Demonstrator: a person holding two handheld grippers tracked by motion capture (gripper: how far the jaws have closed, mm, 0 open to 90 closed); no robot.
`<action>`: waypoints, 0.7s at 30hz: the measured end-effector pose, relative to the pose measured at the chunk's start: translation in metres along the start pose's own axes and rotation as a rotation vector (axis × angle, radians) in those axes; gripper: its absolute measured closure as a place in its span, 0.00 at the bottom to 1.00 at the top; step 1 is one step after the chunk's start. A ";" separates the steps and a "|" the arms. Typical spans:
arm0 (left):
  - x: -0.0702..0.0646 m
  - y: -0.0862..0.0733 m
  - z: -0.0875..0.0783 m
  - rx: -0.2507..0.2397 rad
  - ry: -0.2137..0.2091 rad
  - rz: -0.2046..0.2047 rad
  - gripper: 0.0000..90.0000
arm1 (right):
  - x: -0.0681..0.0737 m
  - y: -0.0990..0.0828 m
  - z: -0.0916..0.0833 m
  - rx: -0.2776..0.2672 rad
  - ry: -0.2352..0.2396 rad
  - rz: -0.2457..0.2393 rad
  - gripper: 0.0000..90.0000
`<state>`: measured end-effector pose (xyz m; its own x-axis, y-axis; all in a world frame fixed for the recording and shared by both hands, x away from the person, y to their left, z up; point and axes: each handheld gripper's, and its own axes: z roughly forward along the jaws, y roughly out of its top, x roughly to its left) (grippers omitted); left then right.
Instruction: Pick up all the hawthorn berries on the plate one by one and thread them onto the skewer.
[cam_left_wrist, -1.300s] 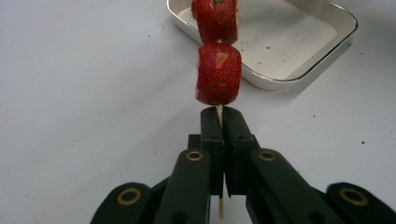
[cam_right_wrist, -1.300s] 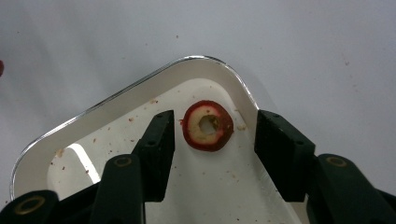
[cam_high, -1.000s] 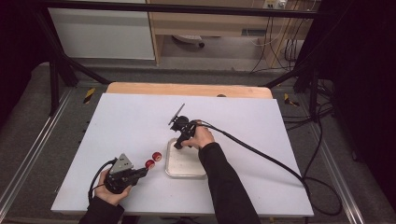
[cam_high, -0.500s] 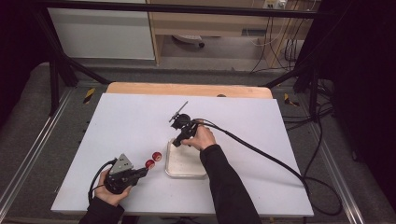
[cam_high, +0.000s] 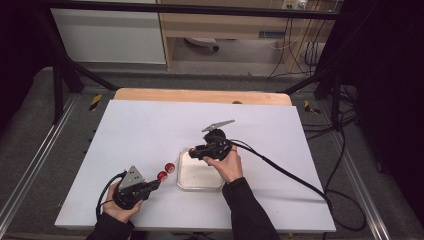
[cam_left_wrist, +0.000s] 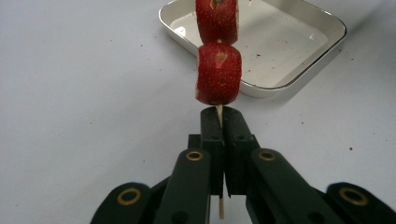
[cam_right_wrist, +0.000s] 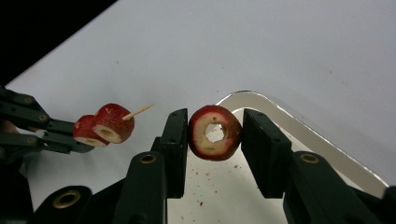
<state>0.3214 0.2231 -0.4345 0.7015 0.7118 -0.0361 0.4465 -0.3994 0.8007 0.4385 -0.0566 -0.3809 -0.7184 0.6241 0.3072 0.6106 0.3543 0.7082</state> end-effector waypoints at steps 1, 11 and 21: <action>-0.001 0.000 0.000 -0.002 -0.003 0.002 0.98 | 0.000 -0.005 -0.003 -0.031 0.007 0.022 0.69; -0.010 0.001 -0.001 -0.017 -0.006 0.008 0.98 | -0.001 -0.049 -0.008 -0.310 0.109 0.220 0.69; -0.024 0.001 -0.002 -0.041 0.002 -0.031 0.98 | 0.006 -0.065 0.001 -0.499 0.100 0.308 0.69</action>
<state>0.3039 0.2067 -0.4319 0.6863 0.7248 -0.0599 0.4447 -0.3531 0.8231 0.3946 -0.0751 -0.4255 -0.5757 0.5690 0.5872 0.5827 -0.2183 0.7828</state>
